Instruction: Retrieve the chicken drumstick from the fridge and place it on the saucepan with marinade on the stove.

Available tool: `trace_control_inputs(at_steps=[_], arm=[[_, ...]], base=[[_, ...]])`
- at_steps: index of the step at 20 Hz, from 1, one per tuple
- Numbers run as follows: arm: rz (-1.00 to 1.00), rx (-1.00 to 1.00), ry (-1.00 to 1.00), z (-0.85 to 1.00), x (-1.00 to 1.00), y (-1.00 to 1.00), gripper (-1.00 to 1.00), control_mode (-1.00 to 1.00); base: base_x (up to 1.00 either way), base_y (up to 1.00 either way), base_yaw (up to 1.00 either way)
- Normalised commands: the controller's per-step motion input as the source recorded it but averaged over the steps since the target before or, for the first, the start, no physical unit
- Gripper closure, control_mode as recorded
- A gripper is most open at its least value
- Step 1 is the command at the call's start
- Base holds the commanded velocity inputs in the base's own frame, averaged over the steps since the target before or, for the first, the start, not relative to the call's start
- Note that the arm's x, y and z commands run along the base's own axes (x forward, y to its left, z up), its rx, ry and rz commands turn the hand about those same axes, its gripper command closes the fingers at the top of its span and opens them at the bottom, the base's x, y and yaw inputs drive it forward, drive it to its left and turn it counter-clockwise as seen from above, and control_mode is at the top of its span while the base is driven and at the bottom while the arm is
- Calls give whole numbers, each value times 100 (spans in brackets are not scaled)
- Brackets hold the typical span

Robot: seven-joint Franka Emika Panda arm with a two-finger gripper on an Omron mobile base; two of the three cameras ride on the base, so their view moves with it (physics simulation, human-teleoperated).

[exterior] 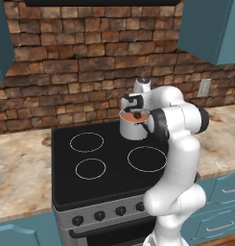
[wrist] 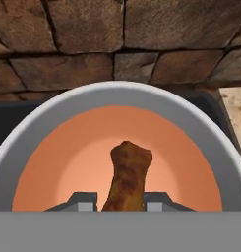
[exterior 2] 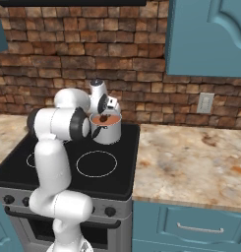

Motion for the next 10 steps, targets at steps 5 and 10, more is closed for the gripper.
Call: trace_control_inputs(at_steps=[5, 10], arm=[[2, 0, 0, -10, 19, 0, 100, -100], [2, 0, 0, -10, 11, 0, -100, -100]], base=[[0, 0, 0], [0, 0, 0]])
